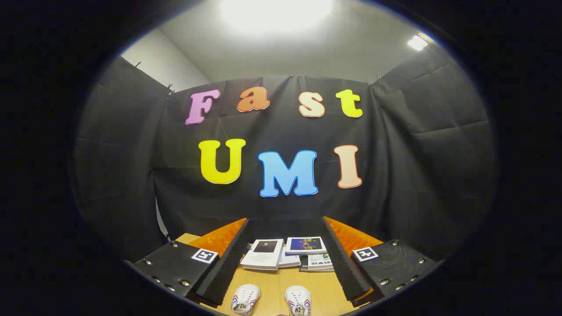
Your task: Open the storage box then place both shoes into the box .Put the left shoe in first, then the right shoe, with the right side of both shoes facing outward in a uniform manner.
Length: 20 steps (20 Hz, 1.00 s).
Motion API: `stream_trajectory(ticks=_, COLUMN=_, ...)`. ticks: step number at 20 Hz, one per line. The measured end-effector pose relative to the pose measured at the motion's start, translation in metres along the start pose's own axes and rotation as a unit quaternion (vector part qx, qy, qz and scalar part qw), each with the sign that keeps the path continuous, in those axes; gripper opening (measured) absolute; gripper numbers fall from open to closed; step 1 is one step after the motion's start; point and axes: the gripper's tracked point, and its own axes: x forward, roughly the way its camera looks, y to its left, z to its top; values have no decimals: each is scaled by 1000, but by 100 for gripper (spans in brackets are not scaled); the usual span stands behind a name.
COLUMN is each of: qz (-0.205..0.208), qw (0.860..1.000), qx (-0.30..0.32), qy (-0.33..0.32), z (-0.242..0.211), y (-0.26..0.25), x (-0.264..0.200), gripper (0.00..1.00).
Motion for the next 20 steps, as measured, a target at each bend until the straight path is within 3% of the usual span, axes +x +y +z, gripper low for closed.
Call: stream_trajectory(ticks=20, qz=22, qw=1000, qx=-2, qy=22, z=-20, y=-1, x=32, gripper=96)
